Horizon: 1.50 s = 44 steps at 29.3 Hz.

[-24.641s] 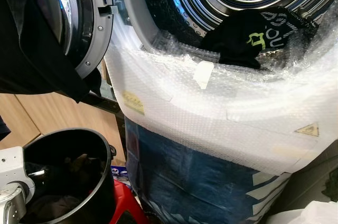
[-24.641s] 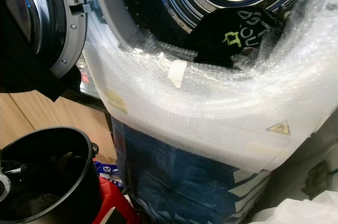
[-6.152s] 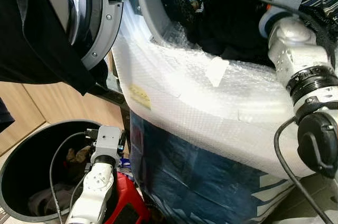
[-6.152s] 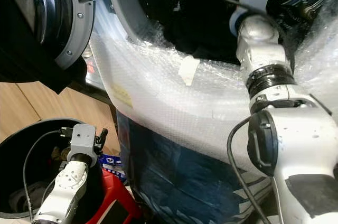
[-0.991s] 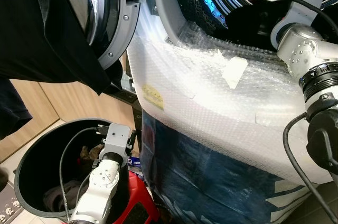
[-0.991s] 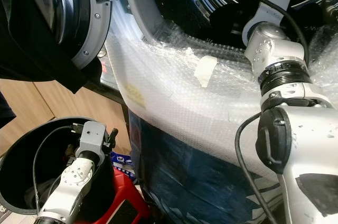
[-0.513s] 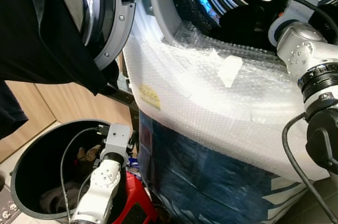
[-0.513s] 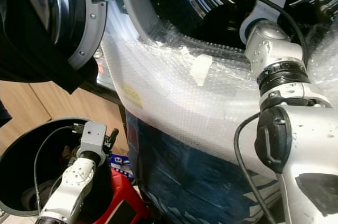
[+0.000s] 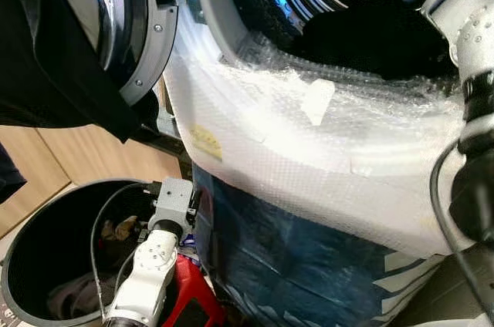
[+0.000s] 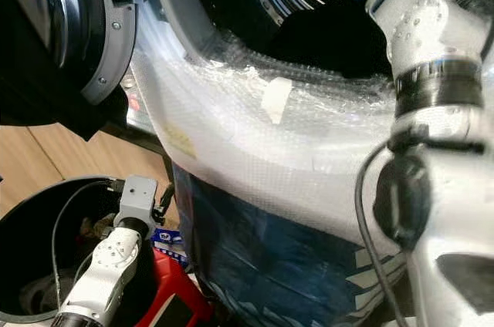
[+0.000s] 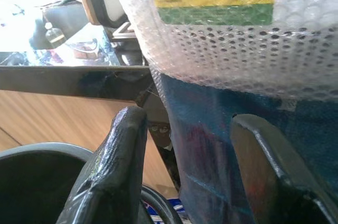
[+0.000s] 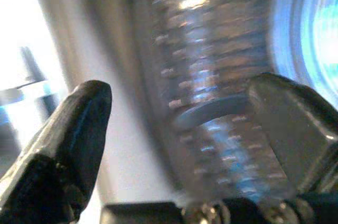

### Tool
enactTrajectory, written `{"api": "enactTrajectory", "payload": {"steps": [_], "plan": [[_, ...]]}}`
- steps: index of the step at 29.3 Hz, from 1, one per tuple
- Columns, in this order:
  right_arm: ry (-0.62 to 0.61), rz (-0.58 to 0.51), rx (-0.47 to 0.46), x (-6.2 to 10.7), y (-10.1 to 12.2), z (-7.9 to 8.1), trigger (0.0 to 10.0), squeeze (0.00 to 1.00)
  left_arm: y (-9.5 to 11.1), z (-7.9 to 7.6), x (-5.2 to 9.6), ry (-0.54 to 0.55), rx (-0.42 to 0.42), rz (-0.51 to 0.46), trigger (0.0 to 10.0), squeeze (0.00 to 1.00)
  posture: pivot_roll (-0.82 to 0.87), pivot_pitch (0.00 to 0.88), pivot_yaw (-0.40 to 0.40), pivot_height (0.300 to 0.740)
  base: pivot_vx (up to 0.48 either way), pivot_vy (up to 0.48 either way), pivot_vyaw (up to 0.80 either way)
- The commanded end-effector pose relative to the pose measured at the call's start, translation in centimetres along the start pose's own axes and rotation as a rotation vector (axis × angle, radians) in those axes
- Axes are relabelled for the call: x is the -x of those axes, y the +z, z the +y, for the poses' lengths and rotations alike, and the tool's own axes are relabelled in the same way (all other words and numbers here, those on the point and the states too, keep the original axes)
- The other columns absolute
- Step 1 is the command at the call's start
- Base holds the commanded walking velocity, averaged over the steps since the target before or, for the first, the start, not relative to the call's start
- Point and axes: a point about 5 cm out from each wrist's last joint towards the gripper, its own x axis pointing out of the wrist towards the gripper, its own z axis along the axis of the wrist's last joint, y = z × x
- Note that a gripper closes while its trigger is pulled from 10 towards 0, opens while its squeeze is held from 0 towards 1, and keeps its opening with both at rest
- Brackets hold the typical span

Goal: Clothes washing

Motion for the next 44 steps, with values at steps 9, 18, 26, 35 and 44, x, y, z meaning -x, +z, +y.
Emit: {"api": "enactTrajectory", "payload": {"steps": [9,18,26,35,44], "plan": [[0.695,-0.058,-0.021,4.6,-2.1,9.4,10.0,0.0,-0.3,0.0,-0.1,-0.006,-0.005,0.02,10.0,0.0,-0.08,0.001,0.033,0.74,0.0,0.0,0.0],[1.002,0.102,-0.225,9.5,-8.4,15.5,10.0,0.0,0.0,0.1,-0.1,0.012,0.007,-0.002,10.0,0.0,-0.07,0.006,0.025,0.74,0.0,0.0,0.0],[0.796,0.649,-0.143,15.7,-22.4,15.1,10.0,0.0,0.1,0.4,0.3,0.028,0.016,-0.014,10.0,0.0,-0.05,0.008,0.008,0.74,0.0,0.0,0.0],[0.158,0.714,-0.369,20.1,-30.3,9.3,10.0,0.0,-0.7,2.2,2.2,0.104,0.003,0.008,10.0,0.0,-0.02,0.024,0.009,0.74,0.0,0.0,0.0],[-0.347,1.039,-0.155,26.4,-36.5,5.1,10.0,0.0,-0.6,3.8,3.9,0.149,-0.015,0.011,10.0,0.0,-0.01,0.032,0.012,0.74,0.0,0.0,0.0]]}}
